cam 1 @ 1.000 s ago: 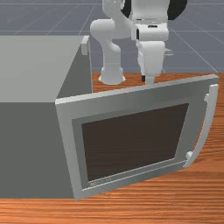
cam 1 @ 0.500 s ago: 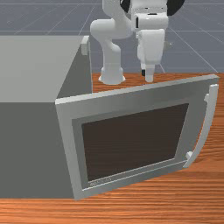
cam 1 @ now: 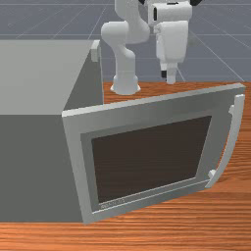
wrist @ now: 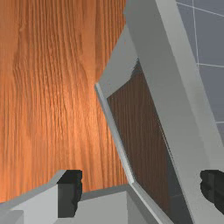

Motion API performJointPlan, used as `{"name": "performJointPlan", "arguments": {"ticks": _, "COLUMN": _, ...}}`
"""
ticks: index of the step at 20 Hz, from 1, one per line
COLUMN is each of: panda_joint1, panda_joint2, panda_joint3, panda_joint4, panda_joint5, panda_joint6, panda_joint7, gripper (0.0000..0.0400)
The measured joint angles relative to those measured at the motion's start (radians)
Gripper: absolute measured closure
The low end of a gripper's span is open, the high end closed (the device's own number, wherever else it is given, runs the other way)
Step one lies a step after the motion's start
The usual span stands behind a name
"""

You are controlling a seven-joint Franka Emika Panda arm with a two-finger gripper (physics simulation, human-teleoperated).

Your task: Close the microwave

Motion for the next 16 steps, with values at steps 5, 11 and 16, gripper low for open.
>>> {"name": "performJointPlan", "arguments": {"ticks": 5, "panda_joint1": 0.026, "panda_joint2": 0.059, "panda_joint3": -0.017, "panda_joint4": 0.091, "panda_joint5": -0.040, "panda_joint6": -0.037, "panda_joint7": 0.067, "gripper": 0.0000}}
{"name": "performJointPlan", "arguments": {"ticks": 11, "panda_joint1": 0.064, "panda_joint2": 0.079, "panda_joint3": -0.022, "panda_joint4": 0.123, "panda_joint5": -0.060, "panda_joint6": -0.052, "panda_joint7": 0.146, "gripper": 0.0000}}
{"name": "performJointPlan", "arguments": {"ticks": 16, "panda_joint1": 0.100, "panda_joint2": 0.103, "panda_joint3": -0.013, "panda_joint4": 0.161, "panda_joint5": -0.073, "panda_joint6": -0.067, "panda_joint7": 0.177, "gripper": 0.0000}}
